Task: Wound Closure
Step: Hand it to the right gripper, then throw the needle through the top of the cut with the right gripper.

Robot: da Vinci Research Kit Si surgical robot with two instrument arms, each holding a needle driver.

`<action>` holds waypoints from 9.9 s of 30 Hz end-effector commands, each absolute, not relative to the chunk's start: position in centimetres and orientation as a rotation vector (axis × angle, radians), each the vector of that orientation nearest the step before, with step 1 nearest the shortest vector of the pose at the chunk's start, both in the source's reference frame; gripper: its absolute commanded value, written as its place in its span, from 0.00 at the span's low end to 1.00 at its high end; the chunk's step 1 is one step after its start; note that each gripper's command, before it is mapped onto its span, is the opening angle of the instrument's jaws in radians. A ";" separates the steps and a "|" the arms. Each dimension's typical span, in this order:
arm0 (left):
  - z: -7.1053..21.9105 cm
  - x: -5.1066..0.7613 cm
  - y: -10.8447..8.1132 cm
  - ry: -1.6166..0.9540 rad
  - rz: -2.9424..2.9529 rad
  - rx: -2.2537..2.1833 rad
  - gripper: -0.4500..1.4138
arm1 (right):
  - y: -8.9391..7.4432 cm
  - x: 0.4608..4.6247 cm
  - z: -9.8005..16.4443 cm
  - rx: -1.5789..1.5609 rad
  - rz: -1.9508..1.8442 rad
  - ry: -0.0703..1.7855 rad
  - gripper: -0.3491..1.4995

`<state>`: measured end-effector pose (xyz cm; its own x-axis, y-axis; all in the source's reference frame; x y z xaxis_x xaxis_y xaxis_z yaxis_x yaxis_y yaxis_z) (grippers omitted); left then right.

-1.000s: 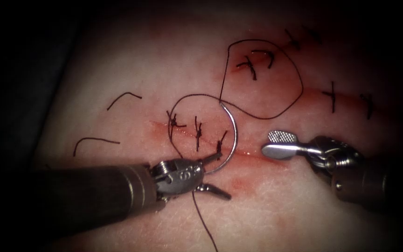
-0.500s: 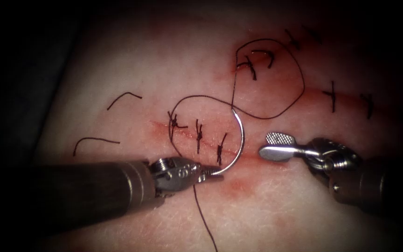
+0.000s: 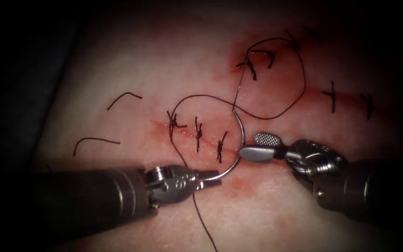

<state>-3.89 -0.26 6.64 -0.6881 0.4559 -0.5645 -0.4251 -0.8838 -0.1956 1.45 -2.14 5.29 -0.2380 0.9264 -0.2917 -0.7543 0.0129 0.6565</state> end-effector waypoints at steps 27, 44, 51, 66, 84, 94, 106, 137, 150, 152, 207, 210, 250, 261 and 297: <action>6.3 -3.98 -0.3 0.600 2.584 -0.555 0.00 | -1.9 2.12 5.0 -0.152 1.580 0.637 0.87; 6.3 -3.97 -0.3 0.654 2.621 -0.525 0.00 | -2.0 2.16 5.0 -0.150 1.582 0.586 0.68; 6.3 -3.96 -0.3 0.680 2.623 -0.524 0.00 | -2.0 2.21 5.0 -0.137 1.574 0.563 0.75; 6.3 -3.96 -0.3 0.689 2.628 -0.520 0.00 | -2.0 2.24 5.0 -0.207 1.559 0.599 0.00; 5.9 -3.78 -0.3 0.448 2.405 -0.923 0.79 | -1.8 1.88 5.1 -0.158 1.284 0.672 0.00; 5.9 -3.97 -0.5 0.059 2.435 -1.140 0.67 | -1.5 1.17 5.3 0.031 0.767 1.013 0.00; 5.8 -4.26 -0.7 -0.049 2.454 -1.234 0.41 | -1.8 1.20 5.5 -0.240 0.419 1.106 0.00; 7.1 -4.25 -0.3 -0.077 2.501 -1.019 0.22 | -1.9 1.75 5.2 -0.631 -0.001 1.142 0.00; 7.1 -4.26 -0.4 -0.126 2.531 -0.981 0.21 | -1.9 1.75 5.6 -0.656 -0.026 1.163 0.00; 7.1 -4.26 -0.4 -0.126 2.531 -0.981 0.21 | -1.9 1.75 5.6 -0.657 -0.026 1.163 0.00; 6.9 -3.92 -0.4 -0.144 2.536 -0.959 0.13 | -2.9 1.70 6.2 -0.834 -0.316 1.092 0.00; 6.9 -3.91 -0.4 -0.144 2.536 -0.959 0.13 | -2.9 1.64 6.2 -0.834 -0.314 1.079 0.00; 6.9 -3.90 -0.4 -0.141 2.541 -0.951 0.06 | -3.3 1.62 7.1 -0.582 -0.204 1.018 0.00; 6.9 -3.90 -0.5 -0.142 2.546 -0.942 0.05 | -3.3 1.58 7.4 -0.488 -0.119 1.031 0.00; 7.1 -4.19 -0.4 -0.140 2.546 -0.922 0.04 | -2.4 1.53 6.1 -0.454 0.136 1.275 0.00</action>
<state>-4.15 -0.39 7.04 -0.6891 0.4258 -0.5864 -0.3600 -0.9034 -0.2329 1.46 -2.40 5.98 0.2994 -0.1480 -0.9426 -0.3457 0.9040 -0.2518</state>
